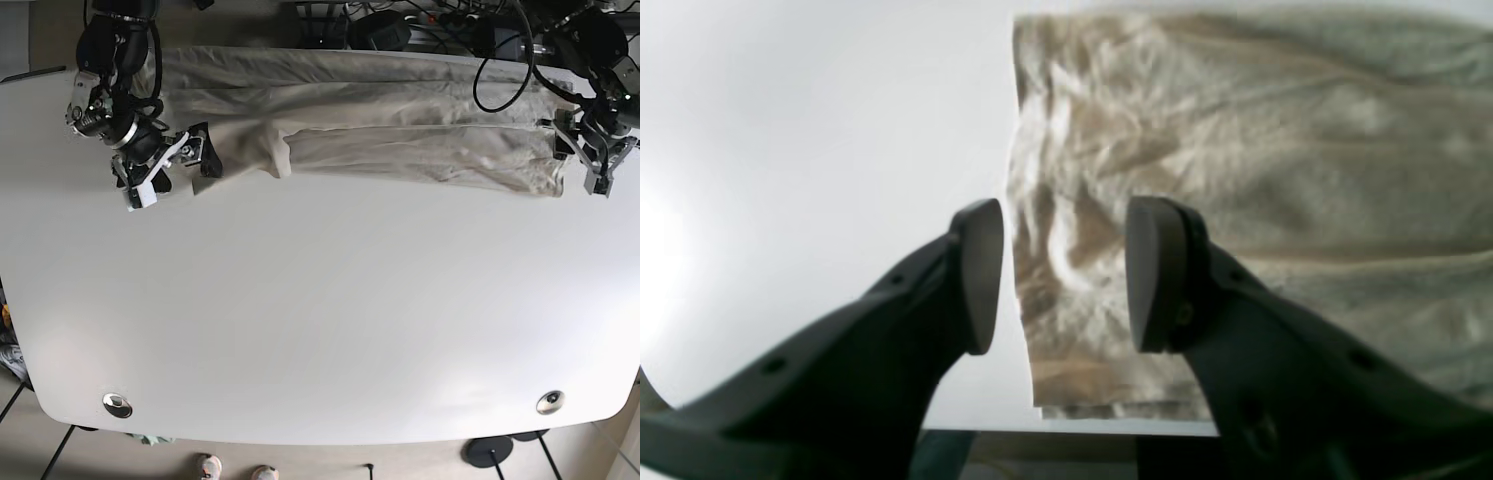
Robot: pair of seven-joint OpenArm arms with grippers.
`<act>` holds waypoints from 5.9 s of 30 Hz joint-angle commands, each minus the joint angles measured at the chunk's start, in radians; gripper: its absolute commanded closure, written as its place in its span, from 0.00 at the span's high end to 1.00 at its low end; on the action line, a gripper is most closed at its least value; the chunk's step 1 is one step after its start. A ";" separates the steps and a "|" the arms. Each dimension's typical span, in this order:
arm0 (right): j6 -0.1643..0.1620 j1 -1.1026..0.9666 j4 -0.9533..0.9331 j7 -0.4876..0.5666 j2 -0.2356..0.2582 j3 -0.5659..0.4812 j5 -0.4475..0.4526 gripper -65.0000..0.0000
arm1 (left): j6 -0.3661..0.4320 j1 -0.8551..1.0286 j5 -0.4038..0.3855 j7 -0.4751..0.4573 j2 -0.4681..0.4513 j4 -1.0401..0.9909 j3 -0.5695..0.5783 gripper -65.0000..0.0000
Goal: Fold the T-shirt properly
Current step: 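Lift the held edge with both grippers and fold it over the shirt, then pull the folded shirt with both grippers and lay it down, then grasp the shirt end with the left gripper and fold it toward the right gripper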
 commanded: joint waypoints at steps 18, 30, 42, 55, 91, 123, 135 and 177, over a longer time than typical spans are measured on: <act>0.002 0.062 -0.069 0.068 0.004 -0.085 0.019 0.03 | -0.001 -0.031 -0.001 -0.185 -0.019 -0.279 0.065 0.40; -0.011 -0.272 0.341 0.059 -0.079 0.035 0.020 0.03 | -0.001 -0.026 -0.001 -0.212 -0.039 -0.326 0.065 0.40; -0.009 -0.325 0.282 0.068 -0.102 0.228 0.013 0.04 | -0.001 -0.028 -0.001 -0.212 -0.046 -0.326 0.066 0.40; 0.104 -0.371 0.359 0.062 -0.103 0.070 0.011 0.82 | -0.001 -0.032 -0.008 -0.142 -0.043 -0.171 -0.014 0.40; 0.104 0.143 -0.245 0.174 0.049 -0.013 -0.165 0.43 | -0.001 -0.166 -0.001 -0.221 0.036 -0.453 0.059 0.40; 0.104 0.117 -0.192 0.188 -0.017 -0.011 -0.174 0.44 | -0.001 -0.166 -0.004 -0.221 0.032 -0.453 0.052 0.40; 0.104 0.130 -0.216 0.211 -0.006 -0.013 -0.173 0.44 | -0.001 -0.169 -0.010 -0.093 0.061 -0.068 -0.004 0.60; 0.104 0.130 -0.218 0.214 -0.011 -0.011 -0.167 0.44 | -0.001 -0.270 -0.197 0.006 -0.043 -0.356 0.108 0.00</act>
